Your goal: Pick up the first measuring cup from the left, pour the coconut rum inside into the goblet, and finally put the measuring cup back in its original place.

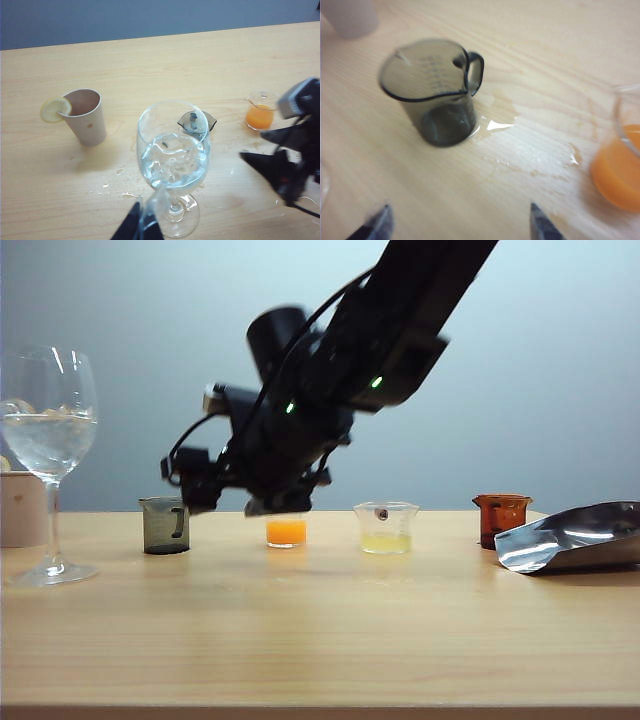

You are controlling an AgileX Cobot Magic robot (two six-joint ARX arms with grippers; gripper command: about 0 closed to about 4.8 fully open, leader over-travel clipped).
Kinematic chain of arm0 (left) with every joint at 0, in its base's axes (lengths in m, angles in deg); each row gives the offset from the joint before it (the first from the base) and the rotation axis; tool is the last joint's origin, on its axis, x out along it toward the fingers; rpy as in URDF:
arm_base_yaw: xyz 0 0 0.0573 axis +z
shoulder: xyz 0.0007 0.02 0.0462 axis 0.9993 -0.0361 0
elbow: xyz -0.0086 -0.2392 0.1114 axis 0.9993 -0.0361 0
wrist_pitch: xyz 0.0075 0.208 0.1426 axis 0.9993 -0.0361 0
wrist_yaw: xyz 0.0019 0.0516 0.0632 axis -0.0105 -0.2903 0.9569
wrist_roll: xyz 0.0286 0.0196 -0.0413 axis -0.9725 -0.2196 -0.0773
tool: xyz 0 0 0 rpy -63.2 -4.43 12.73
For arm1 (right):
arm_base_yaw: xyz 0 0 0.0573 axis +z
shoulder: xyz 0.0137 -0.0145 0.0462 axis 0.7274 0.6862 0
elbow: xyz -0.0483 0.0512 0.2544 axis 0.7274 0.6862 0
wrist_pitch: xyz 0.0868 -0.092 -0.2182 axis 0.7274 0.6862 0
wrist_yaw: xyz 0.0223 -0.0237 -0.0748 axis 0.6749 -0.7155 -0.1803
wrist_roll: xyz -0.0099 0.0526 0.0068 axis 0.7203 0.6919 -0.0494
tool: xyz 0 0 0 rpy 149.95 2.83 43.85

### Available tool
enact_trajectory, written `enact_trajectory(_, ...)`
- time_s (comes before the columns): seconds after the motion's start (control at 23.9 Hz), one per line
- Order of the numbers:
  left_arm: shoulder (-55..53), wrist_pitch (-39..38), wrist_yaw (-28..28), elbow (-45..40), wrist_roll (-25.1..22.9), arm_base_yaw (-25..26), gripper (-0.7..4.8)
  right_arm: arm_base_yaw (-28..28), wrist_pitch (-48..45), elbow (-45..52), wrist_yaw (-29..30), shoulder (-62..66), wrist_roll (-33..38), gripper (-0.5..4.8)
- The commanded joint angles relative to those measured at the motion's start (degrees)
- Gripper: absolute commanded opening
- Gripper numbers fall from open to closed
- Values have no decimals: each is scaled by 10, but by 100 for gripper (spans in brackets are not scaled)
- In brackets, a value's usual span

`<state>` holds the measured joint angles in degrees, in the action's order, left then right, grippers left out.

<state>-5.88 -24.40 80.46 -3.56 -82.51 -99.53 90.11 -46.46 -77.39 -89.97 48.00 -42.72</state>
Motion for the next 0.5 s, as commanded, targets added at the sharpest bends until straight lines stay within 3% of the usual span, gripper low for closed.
enact_trajectory(0.04,1,4,1,3,0,1,-3,2,-25,69,-3,-71,-3,346)
enact_trajectory(0.29,2,4,1,3,0,1,-3,1,-19,203,-52,-261,-11,335)
enact_trajectory(0.42,2,4,2,3,0,1,-3,-4,62,227,-52,-370,-13,-19)
enact_trajectory(0.5,2,4,1,3,0,1,-3,-7,123,227,-52,-434,-16,-5)
